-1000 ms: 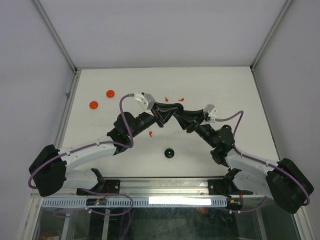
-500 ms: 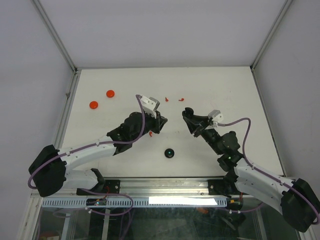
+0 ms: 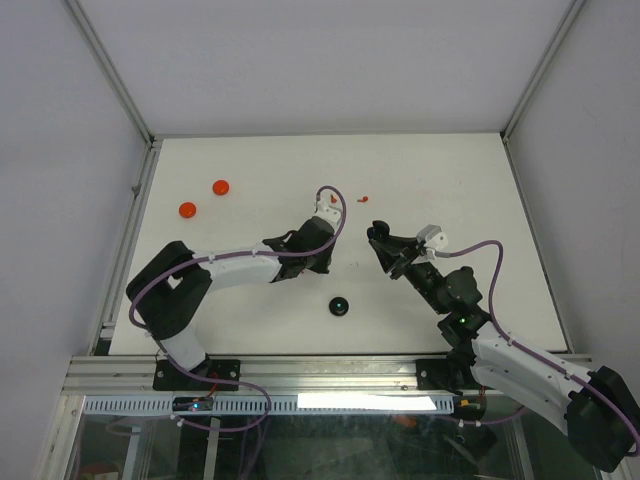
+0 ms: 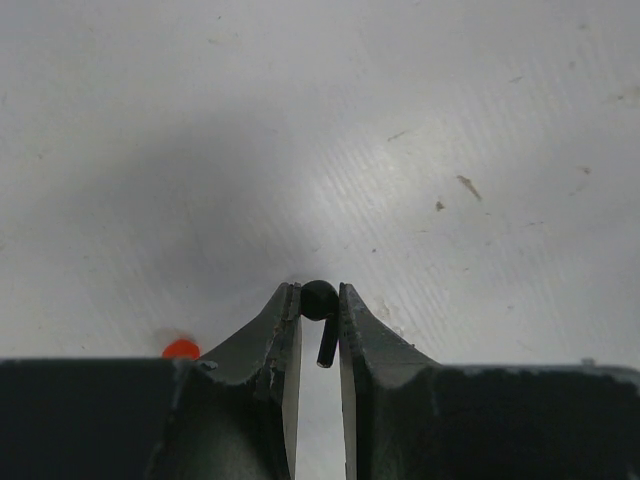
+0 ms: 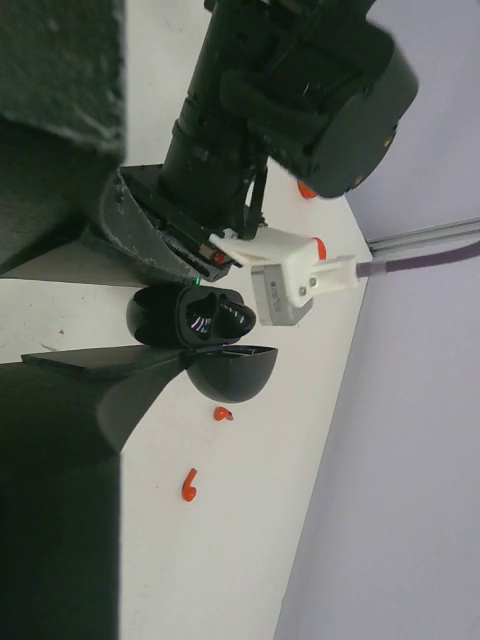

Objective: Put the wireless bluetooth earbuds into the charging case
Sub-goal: Place the earbud at the center of the board.

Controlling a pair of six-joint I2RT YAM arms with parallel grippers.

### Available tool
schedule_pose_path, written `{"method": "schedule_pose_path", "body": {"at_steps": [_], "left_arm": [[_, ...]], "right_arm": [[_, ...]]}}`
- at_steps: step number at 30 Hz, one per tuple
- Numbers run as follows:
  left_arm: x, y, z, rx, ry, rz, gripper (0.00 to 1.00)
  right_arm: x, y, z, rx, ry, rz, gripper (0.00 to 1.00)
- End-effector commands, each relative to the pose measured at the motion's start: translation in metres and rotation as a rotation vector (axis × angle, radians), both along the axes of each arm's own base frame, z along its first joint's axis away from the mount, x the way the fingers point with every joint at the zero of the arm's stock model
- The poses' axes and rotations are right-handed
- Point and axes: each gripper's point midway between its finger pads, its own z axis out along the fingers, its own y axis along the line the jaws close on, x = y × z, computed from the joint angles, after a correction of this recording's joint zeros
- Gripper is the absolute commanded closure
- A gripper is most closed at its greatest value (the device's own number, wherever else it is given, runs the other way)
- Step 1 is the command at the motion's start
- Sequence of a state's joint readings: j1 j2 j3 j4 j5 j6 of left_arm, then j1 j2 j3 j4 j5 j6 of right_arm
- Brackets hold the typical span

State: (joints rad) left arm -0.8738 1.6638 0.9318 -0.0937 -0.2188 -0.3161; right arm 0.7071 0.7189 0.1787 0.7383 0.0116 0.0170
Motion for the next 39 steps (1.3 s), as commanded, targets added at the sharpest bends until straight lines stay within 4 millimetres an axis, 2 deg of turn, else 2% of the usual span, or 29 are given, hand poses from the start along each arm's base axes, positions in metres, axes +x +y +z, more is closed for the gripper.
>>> {"method": "schedule_pose_path", "body": {"at_steps": [1, 5, 11, 16, 21, 39], "left_arm": [[0.009, 0.001, -0.009, 0.017, 0.084, 0.046, 0.83], [0.008, 0.005, -0.024, 0.061, 0.149, 0.049, 0.80], [0.000, 0.010, -0.031, 0.104, 0.216, 0.044, 0.73], [-0.002, 0.008, -0.026, 0.112, 0.237, 0.028, 0.66], [0.002, -0.001, -0.016, 0.107, 0.244, 0.000, 0.63], [0.012, 0.003, -0.023, 0.222, 0.305, -0.018, 0.64]], "right_arm": [[-0.001, 0.000, 0.012, 0.015, -0.043, 0.000, 1.00], [-0.002, 0.001, 0.011, 0.013, -0.043, 0.007, 1.00], [-0.002, -0.001, 0.010, 0.015, -0.043, 0.002, 1.00], [-0.003, -0.001, 0.010, 0.015, -0.044, 0.002, 1.00], [-0.003, 0.000, 0.010, 0.015, -0.042, 0.005, 1.00], [-0.003, -0.001, 0.007, 0.007, -0.034, 0.005, 1.00]]}}
